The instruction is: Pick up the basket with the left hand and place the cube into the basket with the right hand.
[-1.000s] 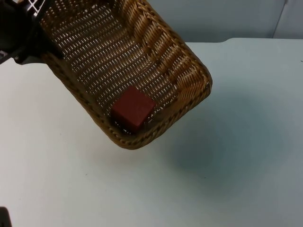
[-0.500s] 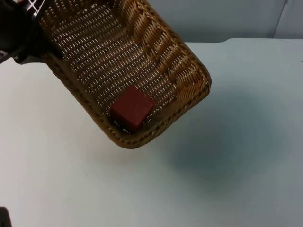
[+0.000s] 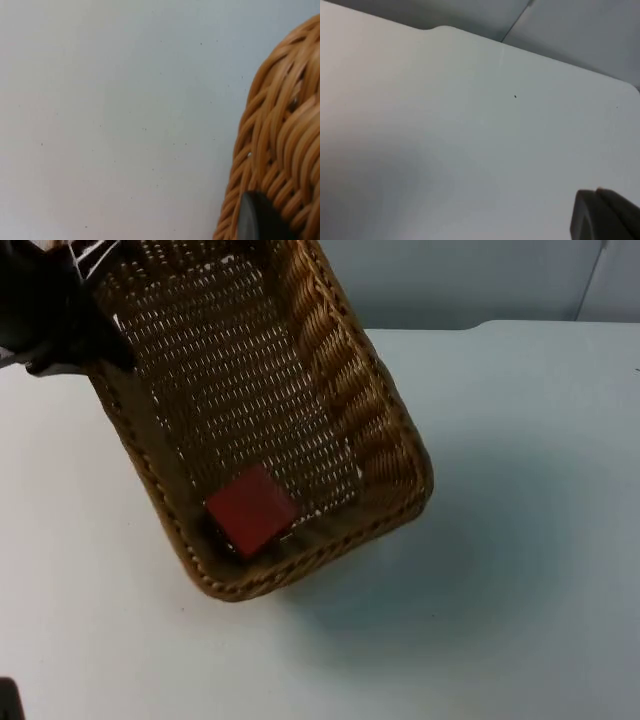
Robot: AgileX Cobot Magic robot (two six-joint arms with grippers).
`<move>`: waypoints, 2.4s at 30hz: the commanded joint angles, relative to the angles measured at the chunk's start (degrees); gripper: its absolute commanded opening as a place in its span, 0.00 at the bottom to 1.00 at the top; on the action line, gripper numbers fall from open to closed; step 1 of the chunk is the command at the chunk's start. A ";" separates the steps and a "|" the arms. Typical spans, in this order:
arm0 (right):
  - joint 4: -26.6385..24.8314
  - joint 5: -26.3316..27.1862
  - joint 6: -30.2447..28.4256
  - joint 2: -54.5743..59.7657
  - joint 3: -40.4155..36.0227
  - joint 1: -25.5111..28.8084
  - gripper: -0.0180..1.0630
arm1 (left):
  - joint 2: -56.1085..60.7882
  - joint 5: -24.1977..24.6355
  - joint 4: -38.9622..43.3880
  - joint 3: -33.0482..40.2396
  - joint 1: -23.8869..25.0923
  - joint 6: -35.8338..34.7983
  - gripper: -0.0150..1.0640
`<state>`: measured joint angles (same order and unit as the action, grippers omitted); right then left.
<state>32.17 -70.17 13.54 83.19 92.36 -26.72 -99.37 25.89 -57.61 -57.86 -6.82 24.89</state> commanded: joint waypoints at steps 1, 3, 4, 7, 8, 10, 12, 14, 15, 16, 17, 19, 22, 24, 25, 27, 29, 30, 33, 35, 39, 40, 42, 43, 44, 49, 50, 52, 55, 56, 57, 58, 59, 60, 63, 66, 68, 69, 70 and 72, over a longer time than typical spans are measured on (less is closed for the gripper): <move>-0.06 0.20 -0.18 -0.59 -0.38 0.26 0.01 | 0.92 0.90 -1.50 -0.22 -0.21 4.41 0.01; -0.06 0.20 -0.18 -0.59 -0.38 0.26 0.01 | 0.92 1.04 -1.32 -0.22 -0.21 5.46 0.01; -0.20 0.20 -0.18 -0.61 -0.38 0.26 0.01 | 0.92 1.04 -1.23 -0.22 -0.21 6.73 0.01; -0.20 0.20 -0.18 -0.61 -0.38 0.26 0.01 | -0.13 1.52 -0.88 -0.22 -0.21 8.31 0.01; -0.20 0.20 -0.18 -0.61 -0.38 0.26 0.01 | -0.13 1.52 -0.88 -0.22 -0.21 8.31 0.01; -0.43 0.20 -0.18 -0.61 -0.38 0.26 0.01 | -1.68 2.52 -0.88 -0.22 -0.21 8.53 0.01; -0.57 0.20 -0.18 -0.61 -0.38 0.26 0.01 | -2.94 2.88 -0.99 -0.22 -0.21 8.54 0.01; -0.57 0.33 -0.18 -0.61 -0.38 0.26 0.01 | -3.66 3.11 -1.11 -0.22 -0.21 8.54 0.01; -0.57 0.46 -0.18 -0.61 -0.38 0.26 0.01 | -4.33 3.33 -1.71 -0.22 -0.21 9.23 0.01; -0.57 0.47 -0.18 -0.61 -0.38 0.26 0.01 | -4.86 3.70 -2.67 -0.22 -0.21 9.94 0.01; -0.57 0.47 -0.18 -0.61 -0.38 0.26 0.01 | -5.49 3.81 -3.82 -0.22 -0.21 10.81 0.01; -0.68 0.54 -0.18 -0.61 -0.38 0.26 0.01 | -6.18 3.81 -5.74 -0.22 -0.32 12.95 0.01; -0.80 0.54 -0.18 -0.61 -0.38 0.26 0.01 | -6.60 3.81 -8.41 -0.22 -0.32 15.56 0.01; -0.80 0.73 -0.18 -0.61 -0.38 0.26 0.01 | -6.60 3.40 -10.26 -0.22 -0.32 18.46 0.01; -0.80 0.73 -0.18 -0.61 -0.38 0.26 0.01 | -6.60 3.40 -10.26 -0.22 -0.32 18.46 0.01; -0.80 1.02 -0.18 -0.61 -0.38 0.26 0.01 | -6.87 3.30 -12.20 -0.22 -0.32 20.22 0.01; -0.80 1.16 -0.18 -0.61 -0.38 0.26 0.01 | -7.08 3.30 -12.43 -0.22 -0.32 20.32 0.01; -0.92 1.39 -0.18 -0.61 -0.38 0.26 0.01 | -7.49 3.30 -12.43 -0.22 -0.32 20.95 0.02; -1.03 1.64 -0.18 -0.61 -0.38 0.26 0.01 | -8.52 3.78 -12.43 -0.22 -0.32 21.65 0.08; -1.03 1.64 -0.18 -0.61 -0.38 0.26 0.01 | -8.95 3.78 -12.43 -0.22 -0.32 21.65 0.14; -1.01 1.64 0.06 -0.61 -0.38 0.26 0.01 | -10.07 4.01 -12.43 -0.22 -0.32 21.65 0.32; -1.01 1.64 0.06 -0.61 -0.38 0.26 0.01 | -10.35 4.01 -12.43 -0.22 -0.32 21.65 0.39; -1.01 1.64 0.06 -0.61 -0.38 0.26 0.01 | -10.60 3.35 -12.43 -0.22 -0.32 23.26 0.48; -1.01 1.64 0.06 -0.61 -0.38 0.26 0.01 | -10.60 2.84 -12.43 -0.34 -0.32 24.84 0.53; -1.01 1.64 0.06 -0.61 -0.38 0.26 0.01 | -10.60 2.84 -12.43 -0.34 -0.32 24.84 0.53; -1.01 1.64 -0.06 -0.61 -0.38 0.26 0.01 | -10.60 3.22 -9.36 -2.93 -0.32 27.23 0.57; -1.01 1.64 -0.06 -0.61 -0.38 0.26 0.01 | -10.60 3.50 -8.08 -3.63 -0.32 27.23 0.57; -1.01 1.64 -0.06 -0.61 -0.38 0.26 0.01 | -10.60 3.50 -5.37 -5.09 -0.32 27.00 0.57; -1.01 1.64 -0.06 -0.61 -0.38 0.26 0.01 | -10.60 2.95 -1.46 -6.27 -0.32 25.62 0.57; -1.01 1.64 -0.06 -0.61 -0.38 0.26 0.01 | -10.60 2.53 3.85 -7.35 -0.21 22.76 0.57; -1.01 1.64 -0.06 -0.61 -0.38 0.26 0.01 | -10.60 2.25 7.16 -8.13 -0.21 20.08 0.57; -1.01 1.75 -0.06 -0.61 -0.38 0.26 0.01 | -10.60 2.25 11.13 -8.88 -0.21 17.26 0.57; -1.01 1.75 -0.06 -0.61 -0.38 0.26 0.01 | -10.60 2.25 11.13 -8.88 -0.21 17.26 0.57; -0.75 1.75 -0.06 -0.61 -0.38 0.26 0.01 | -10.60 2.50 15.13 -9.90 -0.21 14.60 0.57; 0.36 2.28 0.05 -0.61 -0.38 0.26 0.01 | -10.09 4.50 23.00 -13.28 -0.21 5.24 0.57; 3.79 2.61 2.91 -0.72 -0.38 0.26 0.01 | -8.99 5.47 26.11 -15.52 -0.21 1.53 0.51; 8.77 2.98 7.83 -1.21 -0.38 0.26 0.01 | -7.05 5.61 28.97 -17.09 -0.21 -1.44 0.30; 8.77 2.98 7.83 -1.21 -0.38 0.26 0.01 | -7.05 5.61 28.97 -17.09 -0.21 -1.44 0.30; 11.64 3.42 10.34 -1.97 -0.38 0.26 0.01 | -5.53 5.61 29.97 -17.67 -0.21 -1.39 0.16; 16.84 5.15 14.10 -4.67 -0.38 0.26 0.01 | -0.58 4.06 33.06 -18.24 -0.21 -1.39 0.01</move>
<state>43.27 -66.88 23.62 81.52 92.27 -26.72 -104.75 30.88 -27.38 -75.23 -6.82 24.74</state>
